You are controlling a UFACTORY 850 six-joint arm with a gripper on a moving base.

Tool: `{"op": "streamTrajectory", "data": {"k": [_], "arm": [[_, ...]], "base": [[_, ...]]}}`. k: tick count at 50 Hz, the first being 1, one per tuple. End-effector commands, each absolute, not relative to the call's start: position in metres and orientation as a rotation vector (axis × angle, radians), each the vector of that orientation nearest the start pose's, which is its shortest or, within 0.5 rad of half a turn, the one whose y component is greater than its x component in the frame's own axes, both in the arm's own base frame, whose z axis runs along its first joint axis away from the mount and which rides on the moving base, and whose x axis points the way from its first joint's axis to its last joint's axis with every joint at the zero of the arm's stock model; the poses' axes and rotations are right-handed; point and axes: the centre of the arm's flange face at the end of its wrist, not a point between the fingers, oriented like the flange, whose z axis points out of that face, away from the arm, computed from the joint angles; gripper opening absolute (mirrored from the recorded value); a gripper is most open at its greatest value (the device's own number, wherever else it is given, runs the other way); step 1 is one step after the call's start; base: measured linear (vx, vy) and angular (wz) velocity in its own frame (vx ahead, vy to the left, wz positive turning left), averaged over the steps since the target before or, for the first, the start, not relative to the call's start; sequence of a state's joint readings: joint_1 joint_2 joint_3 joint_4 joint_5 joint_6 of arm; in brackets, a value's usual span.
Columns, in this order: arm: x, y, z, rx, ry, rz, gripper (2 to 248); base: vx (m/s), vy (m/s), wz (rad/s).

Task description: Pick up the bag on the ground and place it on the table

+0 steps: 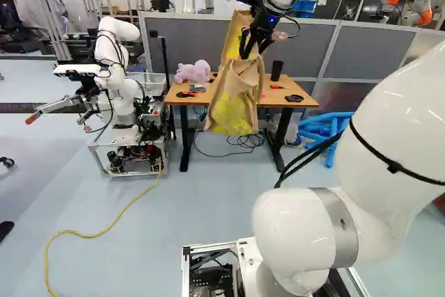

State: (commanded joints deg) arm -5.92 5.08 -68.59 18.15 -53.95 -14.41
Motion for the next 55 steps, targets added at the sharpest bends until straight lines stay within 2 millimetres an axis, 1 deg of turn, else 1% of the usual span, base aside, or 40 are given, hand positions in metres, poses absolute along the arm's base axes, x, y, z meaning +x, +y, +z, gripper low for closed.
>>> {"op": "streamTrajectory", "data": {"k": [13,55], "arm": [[0.4478,-0.0236,0.6953,-2.867,-0.008,-0.563,21],[0.4478,-0.0236,0.6953,-2.867,-0.008,-0.563,21]], "base": [[0.074,-0.001,0.016],[0.089,-0.036,0.003]]}}
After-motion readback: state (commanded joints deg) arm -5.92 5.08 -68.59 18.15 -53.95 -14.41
